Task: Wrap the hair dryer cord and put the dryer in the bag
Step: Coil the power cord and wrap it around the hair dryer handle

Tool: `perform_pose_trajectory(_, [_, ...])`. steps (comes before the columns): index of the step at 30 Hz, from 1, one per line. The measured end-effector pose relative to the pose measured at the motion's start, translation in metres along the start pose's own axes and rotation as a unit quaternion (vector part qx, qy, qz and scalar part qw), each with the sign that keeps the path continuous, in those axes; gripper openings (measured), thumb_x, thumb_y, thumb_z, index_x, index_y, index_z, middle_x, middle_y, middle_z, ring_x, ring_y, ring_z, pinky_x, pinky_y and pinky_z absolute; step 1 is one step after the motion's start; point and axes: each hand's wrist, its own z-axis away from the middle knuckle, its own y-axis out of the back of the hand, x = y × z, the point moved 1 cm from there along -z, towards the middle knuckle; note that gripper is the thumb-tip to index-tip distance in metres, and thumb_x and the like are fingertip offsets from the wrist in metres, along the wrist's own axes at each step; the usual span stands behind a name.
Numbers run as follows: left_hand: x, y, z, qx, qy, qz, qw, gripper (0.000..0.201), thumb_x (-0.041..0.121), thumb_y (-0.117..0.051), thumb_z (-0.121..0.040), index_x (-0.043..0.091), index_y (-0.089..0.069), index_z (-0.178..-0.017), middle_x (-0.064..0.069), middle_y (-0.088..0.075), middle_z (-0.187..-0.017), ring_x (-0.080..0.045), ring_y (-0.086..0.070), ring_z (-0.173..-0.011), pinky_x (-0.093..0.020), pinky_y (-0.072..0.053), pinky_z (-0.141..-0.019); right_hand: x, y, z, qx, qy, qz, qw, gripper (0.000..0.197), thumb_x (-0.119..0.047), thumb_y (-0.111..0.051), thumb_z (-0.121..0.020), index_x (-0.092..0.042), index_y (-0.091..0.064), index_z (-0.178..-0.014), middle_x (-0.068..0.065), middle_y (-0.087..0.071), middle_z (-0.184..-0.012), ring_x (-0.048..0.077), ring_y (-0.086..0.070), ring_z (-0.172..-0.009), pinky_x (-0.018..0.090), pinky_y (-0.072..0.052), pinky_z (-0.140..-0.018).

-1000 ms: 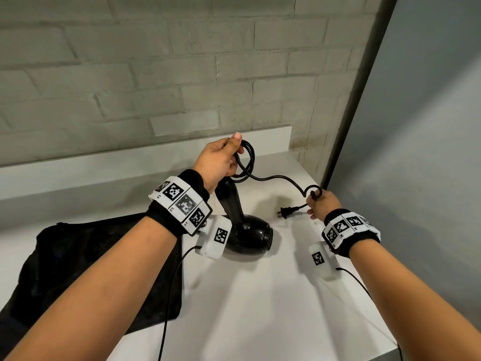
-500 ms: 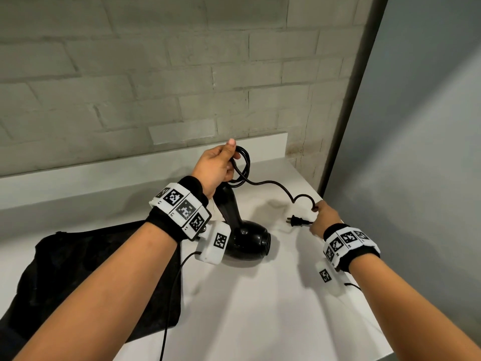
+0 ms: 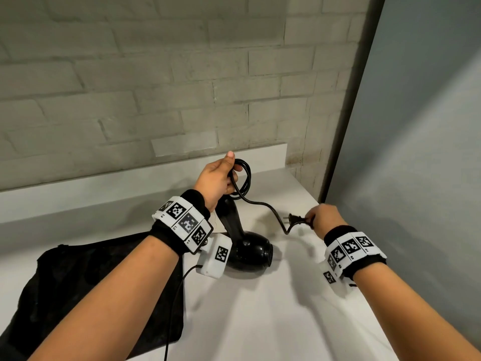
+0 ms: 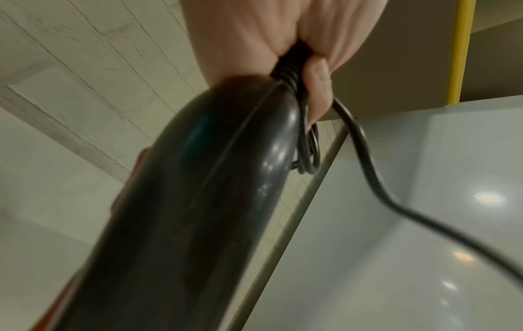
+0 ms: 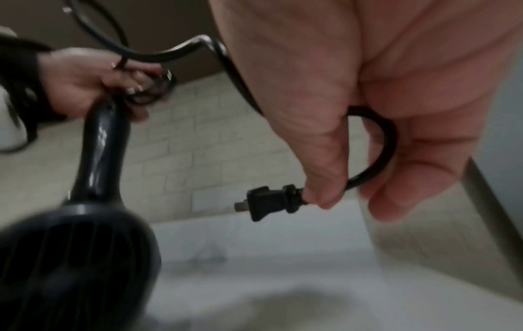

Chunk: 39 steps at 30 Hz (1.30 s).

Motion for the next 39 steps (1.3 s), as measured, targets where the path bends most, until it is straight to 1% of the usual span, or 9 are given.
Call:
perform_pose_trajectory(3, [0.000, 0.000, 0.000, 0.009, -0.001, -0.011, 1.000, 0.040, 0.035, -0.033, -0.097, 0.012, -0.051, -0.069, 0.010, -0.042, -0.033, -0.001, -0.034, -0.030, -0.010, -0.027, -0.034, -0.027, 0.023, 0.009, 0.118, 0.074, -0.160, 0.977, 0.027, 0.009, -0.042, -0.084, -0.002, -0.067, -0.083, 0.020, -0.067, -0.086, 0.034, -0.064, -0.083, 0.028, -0.047, -0.073])
perform_pose_trajectory(7, [-0.001, 0.000, 0.000, 0.009, 0.000, -0.005, 1.000, 0.041, 0.036, -0.032, -0.097, 0.011, -0.050, -0.071, 0.009, -0.040, -0.033, -0.001, -0.033, -0.029, -0.011, -0.027, -0.033, -0.062, 0.044, 0.028, 0.159, 0.135, -0.292, 0.933, 0.031, 0.016, -0.034, -0.083, 0.007, -0.064, -0.086, -0.006, -0.046, -0.057, 0.001, -0.048, -0.047, 0.005, -0.034, -0.049])
perform_pose_trajectory(12, [-0.002, 0.001, 0.001, 0.005, -0.007, -0.012, 1.000, 0.041, 0.035, -0.031, -0.098, 0.011, -0.051, -0.071, 0.010, -0.041, -0.033, -0.002, -0.034, -0.029, -0.011, -0.027, -0.033, -0.074, 0.050, 0.043, 0.078, 0.187, -0.227, 0.953, 0.019, 0.001, -0.045, -0.089, -0.007, -0.061, -0.081, -0.007, -0.047, -0.062, 0.004, -0.042, -0.055, 0.001, -0.037, -0.046])
perform_pose_trajectory(17, [-0.002, 0.002, 0.001, 0.007, -0.007, -0.014, 1.000, 0.041, 0.035, -0.032, -0.098, 0.011, -0.051, -0.072, 0.011, -0.041, -0.035, -0.002, -0.034, -0.030, -0.012, -0.025, -0.034, -0.067, 0.042, 0.036, 0.072, 0.159, -0.190, 0.966, 0.023, 0.006, -0.044, -0.087, -0.004, -0.065, -0.087, -0.003, -0.053, -0.072, 0.008, -0.048, -0.065, -0.001, -0.039, -0.052])
perform_pose_trajectory(23, [-0.001, 0.002, 0.001, -0.004, -0.005, 0.001, 1.000, 0.041, 0.035, -0.030, -0.098, 0.010, -0.051, -0.071, 0.011, -0.040, -0.035, -0.002, -0.030, -0.030, -0.012, -0.023, -0.033, -0.057, 0.031, 0.025, 0.070, 0.071, -0.207, 0.973, 0.026, -0.008, -0.036, -0.094, -0.003, -0.060, -0.101, 0.020, -0.061, -0.104, 0.038, -0.062, -0.094, 0.043, -0.051, -0.090])
perform_pose_trajectory(27, [-0.002, 0.002, 0.001, -0.006, -0.004, 0.002, 1.000, 0.042, 0.036, -0.030, -0.098, 0.010, -0.051, -0.072, 0.011, -0.039, -0.035, -0.002, -0.030, -0.029, -0.012, -0.023, -0.033, -0.057, 0.030, 0.031, 0.047, 0.088, -0.306, 0.947, 0.029, -0.001, -0.043, -0.091, -0.015, -0.042, -0.067, 0.017, -0.055, -0.092, 0.029, -0.059, -0.067, 0.017, -0.053, -0.056])
perform_pose_trajectory(30, [-0.002, 0.002, 0.001, -0.004, -0.006, -0.002, 1.000, 0.042, 0.036, -0.031, -0.098, 0.010, -0.051, -0.072, 0.011, -0.041, -0.035, -0.002, -0.032, -0.029, -0.012, -0.024, -0.033, -0.058, 0.031, 0.035, 0.037, 0.105, -0.334, 0.936, 0.039, 0.013, -0.058, -0.077, -0.017, -0.036, -0.064, 0.006, -0.059, -0.074, 0.030, -0.061, -0.081, 0.026, -0.051, -0.073])
perform_pose_trajectory(34, [-0.003, 0.003, 0.001, -0.002, -0.007, -0.004, 1.000, 0.042, 0.036, -0.030, -0.098, 0.011, -0.052, -0.072, 0.010, -0.042, -0.035, -0.002, -0.033, -0.029, -0.012, -0.025, -0.033, -0.070, 0.040, 0.045, 0.100, 0.173, -0.385, 0.901, 0.042, 0.015, -0.059, -0.076, -0.020, -0.037, -0.066, -0.002, -0.057, -0.071, 0.020, -0.058, -0.078, 0.009, -0.047, -0.065])
perform_pose_trajectory(39, [-0.005, 0.003, 0.000, 0.005, -0.014, -0.029, 0.999, 0.044, 0.039, -0.028, -0.098, 0.012, -0.053, -0.073, 0.010, -0.040, -0.034, -0.004, -0.037, -0.031, -0.016, -0.029, -0.038, -0.094, 0.051, 0.064, 0.189, 0.306, -0.401, 0.843, 0.041, 0.011, -0.058, -0.076, -0.026, -0.045, -0.066, 0.022, -0.060, -0.083, 0.023, -0.059, -0.076, 0.009, -0.046, -0.068])
